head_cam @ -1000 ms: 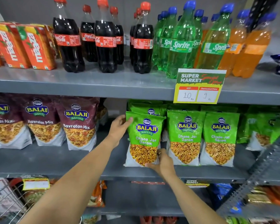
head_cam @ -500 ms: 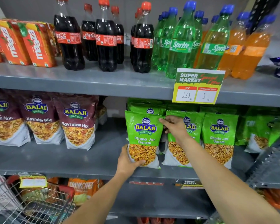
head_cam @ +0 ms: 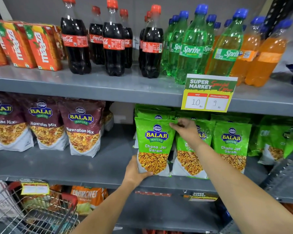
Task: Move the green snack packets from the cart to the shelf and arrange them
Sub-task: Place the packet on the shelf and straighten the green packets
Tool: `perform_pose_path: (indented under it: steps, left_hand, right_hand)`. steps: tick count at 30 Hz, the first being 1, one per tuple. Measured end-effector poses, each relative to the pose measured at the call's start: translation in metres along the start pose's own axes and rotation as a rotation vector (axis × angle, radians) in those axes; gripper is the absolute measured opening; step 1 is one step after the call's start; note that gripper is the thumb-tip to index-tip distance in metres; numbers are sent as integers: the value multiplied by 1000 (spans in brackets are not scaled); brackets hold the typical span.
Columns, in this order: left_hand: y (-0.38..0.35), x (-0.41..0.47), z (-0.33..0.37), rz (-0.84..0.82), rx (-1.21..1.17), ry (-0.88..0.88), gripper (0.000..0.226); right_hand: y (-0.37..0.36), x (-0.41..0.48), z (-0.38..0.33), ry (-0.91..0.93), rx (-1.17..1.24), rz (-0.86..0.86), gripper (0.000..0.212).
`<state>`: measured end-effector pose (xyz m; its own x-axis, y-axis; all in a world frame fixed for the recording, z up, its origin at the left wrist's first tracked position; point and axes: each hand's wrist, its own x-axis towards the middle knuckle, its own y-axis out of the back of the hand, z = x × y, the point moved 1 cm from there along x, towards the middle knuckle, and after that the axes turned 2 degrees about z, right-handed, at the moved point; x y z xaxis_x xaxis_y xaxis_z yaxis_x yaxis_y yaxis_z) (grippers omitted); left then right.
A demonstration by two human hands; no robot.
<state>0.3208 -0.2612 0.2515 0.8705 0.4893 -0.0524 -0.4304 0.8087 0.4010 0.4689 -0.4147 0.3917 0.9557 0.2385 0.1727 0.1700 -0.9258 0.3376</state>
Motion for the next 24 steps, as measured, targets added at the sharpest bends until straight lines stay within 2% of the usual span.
perform_pose_path:
  steps: [2, 4, 5, 7, 9, 11, 14, 17, 20, 22, 24]
  left_hand:
    - [0, 1, -1, -3, 5, -1, 74]
    - [1, 2, -2, -6, 5, 5, 74]
    - [2, 3, -2, -15, 2, 12, 73]
    - [3, 3, -1, -31, 6, 21, 73]
    - [3, 3, 1, -36, 12, 25, 73]
    - [3, 2, 2, -26, 1, 26, 72]
    - [3, 2, 1, -21, -7, 33, 70]
    - [3, 0, 2, -22, 18, 12, 76]
    - [7, -9, 5, 163, 161, -94, 93]
    - [6, -18, 11, 323, 306, -235, 82]
    - [-8, -29, 22, 283, 385, -351, 58]
  right_hand:
    - [-5, 5, -22, 135, -367, -18, 41]
    - [-21, 13, -46, 220, -693, -168, 53]
    - [-32, 16, -53, 214, -752, -275, 54]
    - [-52, 25, -61, 163, -722, -436, 46]
    - [-63, 31, -65, 141, -628, -509, 30]
    - [-63, 31, -67, 118, -538, -528, 20]
    - [-62, 35, -59, 171, -527, -458, 21]
    - [-53, 38, -53, 191, -550, -482, 28]
    - [-19, 37, -57, 35, -577, -589, 48]
    - [13, 44, -49, -76, -606, -576, 65]
    - [42, 54, -34, -136, -702, -546, 82]
